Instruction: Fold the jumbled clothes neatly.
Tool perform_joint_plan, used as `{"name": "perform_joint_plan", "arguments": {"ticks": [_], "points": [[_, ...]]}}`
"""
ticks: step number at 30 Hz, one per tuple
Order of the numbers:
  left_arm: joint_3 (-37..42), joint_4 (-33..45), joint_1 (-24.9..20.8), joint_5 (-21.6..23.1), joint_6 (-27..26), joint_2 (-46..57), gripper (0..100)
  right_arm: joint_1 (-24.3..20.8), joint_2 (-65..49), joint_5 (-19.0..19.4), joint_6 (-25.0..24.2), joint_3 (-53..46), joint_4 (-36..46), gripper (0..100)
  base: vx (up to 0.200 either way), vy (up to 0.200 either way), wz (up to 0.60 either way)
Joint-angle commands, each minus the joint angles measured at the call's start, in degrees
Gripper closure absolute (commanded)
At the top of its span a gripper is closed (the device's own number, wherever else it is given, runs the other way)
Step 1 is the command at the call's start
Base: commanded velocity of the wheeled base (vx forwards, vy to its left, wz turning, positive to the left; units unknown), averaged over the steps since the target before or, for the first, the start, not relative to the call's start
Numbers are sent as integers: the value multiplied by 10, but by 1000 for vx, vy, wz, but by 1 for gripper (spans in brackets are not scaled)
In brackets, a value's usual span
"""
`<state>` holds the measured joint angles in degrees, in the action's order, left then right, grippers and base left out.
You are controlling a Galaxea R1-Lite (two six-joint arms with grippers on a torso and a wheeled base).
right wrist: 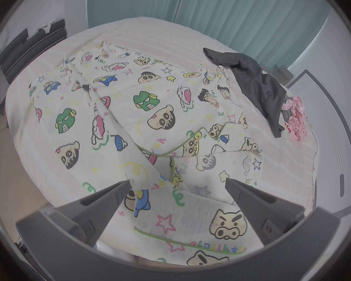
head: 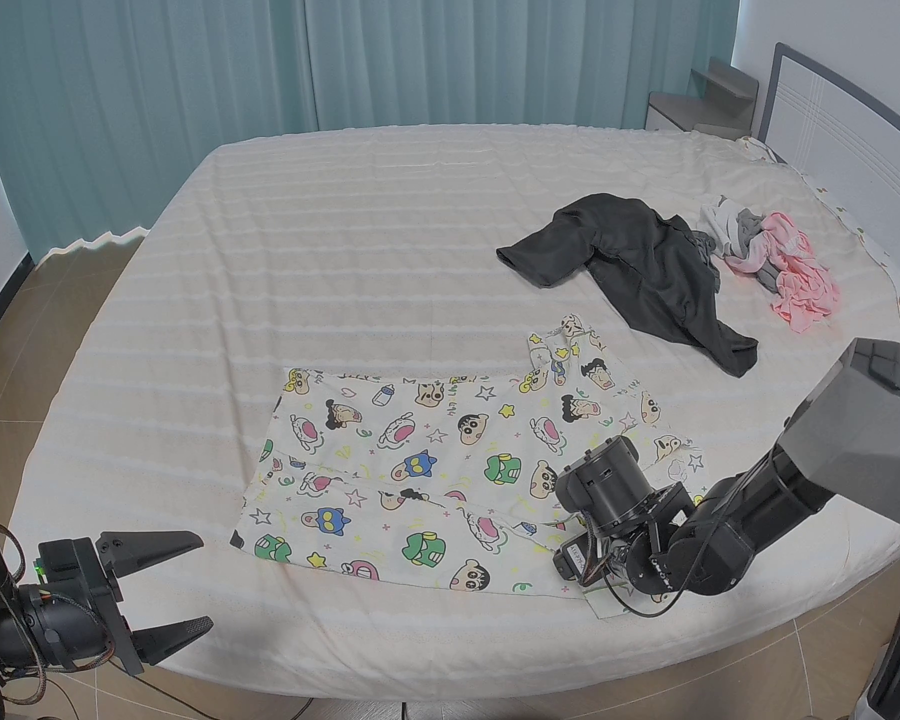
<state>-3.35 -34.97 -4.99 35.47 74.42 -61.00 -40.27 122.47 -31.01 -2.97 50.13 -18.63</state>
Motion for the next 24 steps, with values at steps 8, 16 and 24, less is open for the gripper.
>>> {"name": "perform_joint_plan", "arguments": {"ticks": [8, 16, 24], "points": [[0, 0, 0, 0, 0, -1, 0, -6, 30, 0, 11, -4, -25, 0, 0, 0, 0], [0, 0, 0, 0, 0, 0, 0, 4, 47, -1, 22, 1, -27, 0, 0, 0, 0], [0, -1, 0, 0, 0, -1, 0, 26, 59, -3, 38, 15, -44, 0, 0, 0, 0]]}}
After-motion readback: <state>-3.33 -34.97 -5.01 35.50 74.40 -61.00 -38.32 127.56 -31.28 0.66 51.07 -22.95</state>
